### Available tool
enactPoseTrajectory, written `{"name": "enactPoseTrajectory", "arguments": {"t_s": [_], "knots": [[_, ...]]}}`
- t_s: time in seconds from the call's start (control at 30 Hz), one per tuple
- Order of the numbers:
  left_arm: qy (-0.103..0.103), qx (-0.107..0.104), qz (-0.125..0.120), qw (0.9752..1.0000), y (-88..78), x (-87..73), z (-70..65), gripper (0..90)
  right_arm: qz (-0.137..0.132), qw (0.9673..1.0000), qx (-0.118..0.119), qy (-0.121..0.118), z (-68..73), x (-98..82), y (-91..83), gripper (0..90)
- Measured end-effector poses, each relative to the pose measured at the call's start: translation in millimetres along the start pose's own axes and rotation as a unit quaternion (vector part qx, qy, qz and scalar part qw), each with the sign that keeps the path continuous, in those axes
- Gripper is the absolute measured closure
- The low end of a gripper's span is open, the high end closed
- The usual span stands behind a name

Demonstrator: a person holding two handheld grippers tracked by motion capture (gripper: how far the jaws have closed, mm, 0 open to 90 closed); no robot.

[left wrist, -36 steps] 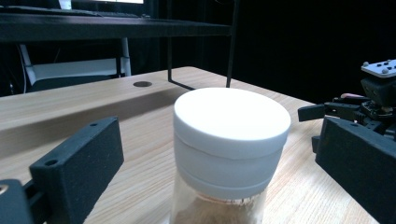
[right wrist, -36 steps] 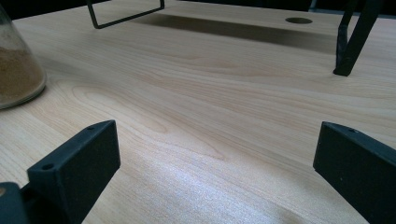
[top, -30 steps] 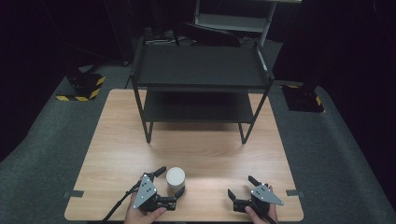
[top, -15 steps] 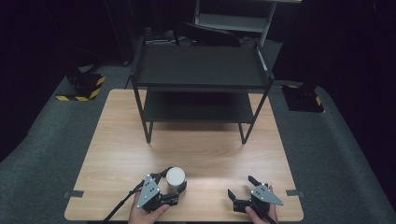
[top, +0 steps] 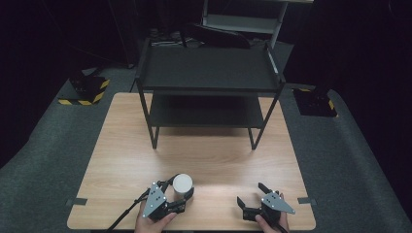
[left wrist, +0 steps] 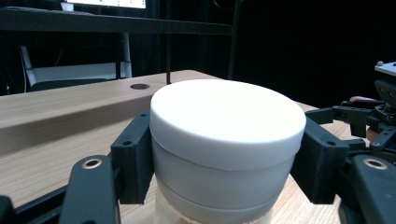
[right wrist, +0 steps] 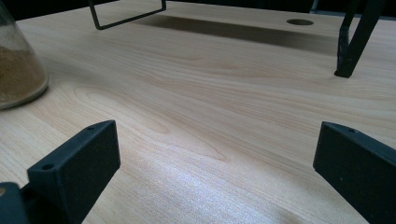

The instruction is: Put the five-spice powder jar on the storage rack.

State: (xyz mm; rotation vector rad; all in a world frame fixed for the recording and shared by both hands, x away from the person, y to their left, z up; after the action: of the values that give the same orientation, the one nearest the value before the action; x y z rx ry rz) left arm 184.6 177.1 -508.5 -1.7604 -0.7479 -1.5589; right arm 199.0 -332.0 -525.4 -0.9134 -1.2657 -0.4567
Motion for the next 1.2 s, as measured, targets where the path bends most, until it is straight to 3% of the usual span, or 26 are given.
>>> {"name": "enactPoseTrajectory", "arguments": {"t_s": [0.2,0.6,0.97,1.2], "knots": [[-0.008,0.012,-0.006,0.9999,-1.5,9.5,3.0,33.2,0.000,1.0000,0.000,0.000,0.2,-0.1,-0.1,0.5],[-0.001,0.036,-0.009,0.9993,2.8,49.5,7.6,33.1,-0.002,1.0000,0.000,0.000,-0.1,-0.5,-0.3,0.5],[-0.004,0.067,-0.001,0.9978,24.4,91.4,10.6,33.1,-0.003,1.0000,0.002,0.000,-0.7,-1.1,-0.6,0.5],[-0.001,0.083,0.001,0.9966,39.9,110.1,8.0,33.1,-0.005,1.0000,0.004,-0.001,-1.0,-1.6,-0.8,0.5]]}}
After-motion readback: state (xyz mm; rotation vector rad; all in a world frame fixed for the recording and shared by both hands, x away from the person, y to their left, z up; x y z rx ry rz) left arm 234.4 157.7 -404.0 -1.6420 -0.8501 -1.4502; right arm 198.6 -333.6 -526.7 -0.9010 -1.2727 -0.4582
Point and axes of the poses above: each handheld gripper's, and its own axes: y roughly forward along the jaws, x roughly out of its top, z roughly to its left, the point moved 2 cm from there along y, roughly forward along the jaws, and after that the axes turned 3 degrees about x, right-handed, at the moved point
